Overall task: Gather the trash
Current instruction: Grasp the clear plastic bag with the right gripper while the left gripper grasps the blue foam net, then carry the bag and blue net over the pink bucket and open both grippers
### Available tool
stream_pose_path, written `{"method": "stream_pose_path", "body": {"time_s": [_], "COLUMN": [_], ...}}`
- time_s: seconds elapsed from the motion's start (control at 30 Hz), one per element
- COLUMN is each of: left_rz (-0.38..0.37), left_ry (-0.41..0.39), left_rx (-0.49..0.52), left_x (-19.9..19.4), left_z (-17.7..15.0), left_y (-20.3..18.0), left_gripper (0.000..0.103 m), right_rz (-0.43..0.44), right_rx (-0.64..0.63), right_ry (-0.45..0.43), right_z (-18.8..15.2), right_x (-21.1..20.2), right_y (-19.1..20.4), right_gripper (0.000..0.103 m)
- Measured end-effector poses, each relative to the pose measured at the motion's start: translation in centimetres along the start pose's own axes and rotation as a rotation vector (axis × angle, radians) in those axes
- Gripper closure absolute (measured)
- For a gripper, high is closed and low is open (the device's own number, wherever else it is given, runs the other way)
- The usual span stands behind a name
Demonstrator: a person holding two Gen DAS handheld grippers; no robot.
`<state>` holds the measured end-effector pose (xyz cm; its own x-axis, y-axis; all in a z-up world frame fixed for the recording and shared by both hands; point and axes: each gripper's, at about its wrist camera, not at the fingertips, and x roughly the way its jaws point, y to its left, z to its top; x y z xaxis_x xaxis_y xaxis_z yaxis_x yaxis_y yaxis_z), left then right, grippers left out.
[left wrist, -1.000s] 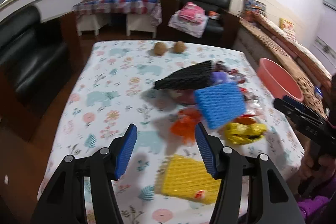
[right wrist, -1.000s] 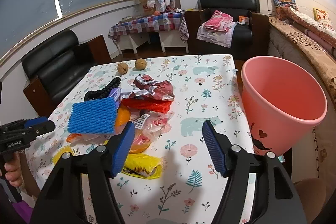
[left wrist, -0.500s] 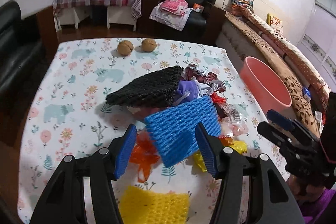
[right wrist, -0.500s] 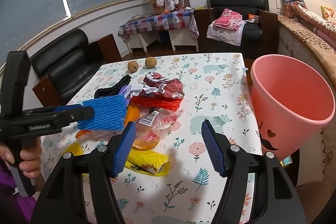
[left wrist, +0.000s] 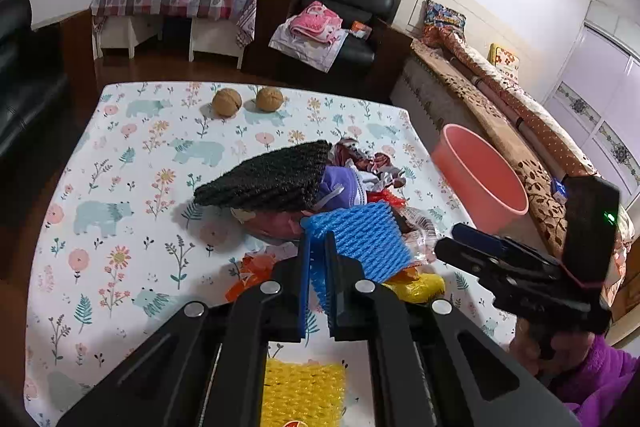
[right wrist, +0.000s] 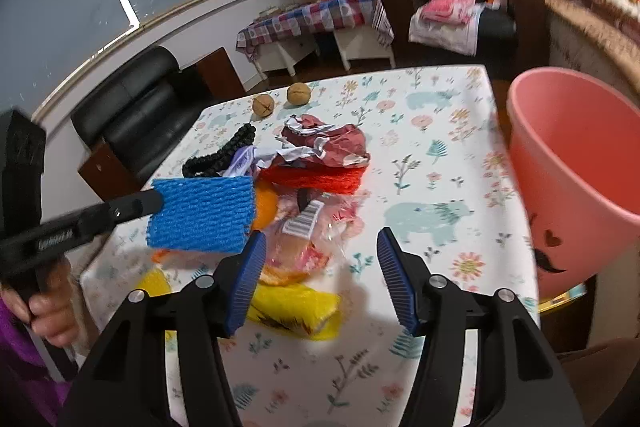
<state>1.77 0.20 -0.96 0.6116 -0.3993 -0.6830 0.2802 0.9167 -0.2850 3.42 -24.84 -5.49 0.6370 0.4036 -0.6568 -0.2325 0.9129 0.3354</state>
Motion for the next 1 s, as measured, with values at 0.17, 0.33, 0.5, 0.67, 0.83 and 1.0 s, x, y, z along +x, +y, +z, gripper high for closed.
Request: {"method": "stream_pose_path", "body": {"time_s": [0.17,0.33,0.5,0.67,0.83,1.0], "left_rz": [0.002,0.001,-0.009,-0.021,-0.032,-0.060], "left_ry": [-0.027,-0.040,-0.057,-0.081,-0.097,-0.111], "left_rx": [0.006,0.014,0.035,0.051,0.071,0.085], "left_x": [-1.1,-1.7,-2.1,-2.9,-3.0,-2.4], "left_z": [0.4,0.5,0.8,1.3,2.2,3.5], "left_y": [-0.1,-0.5,-1.3,-2.2,-3.5,-5.5], "left_gripper": [0.097,0.097,0.097,0.097,0.097,0.097], "right_rz": [0.033,0.064,0.078,0.061,0.053,0.022], "right_rx": [0.043,0.044,0.063,0.080,0.100,0.113], "right_ry": [0.058,0.062,0.023,-0.045,-0.091,-0.150], "right_z": [0.5,0.3,0.1,0.2,0.4,1.0], "right_x": [1.9,2.0,0.3,-2.0,-4.0,-5.8], "right_y": [-0.4,-0.1,-0.5,-1.4,-2.6,-3.9], "right_gripper": [0.068,0.092,0.096,0.097,0.097,0.097]}}
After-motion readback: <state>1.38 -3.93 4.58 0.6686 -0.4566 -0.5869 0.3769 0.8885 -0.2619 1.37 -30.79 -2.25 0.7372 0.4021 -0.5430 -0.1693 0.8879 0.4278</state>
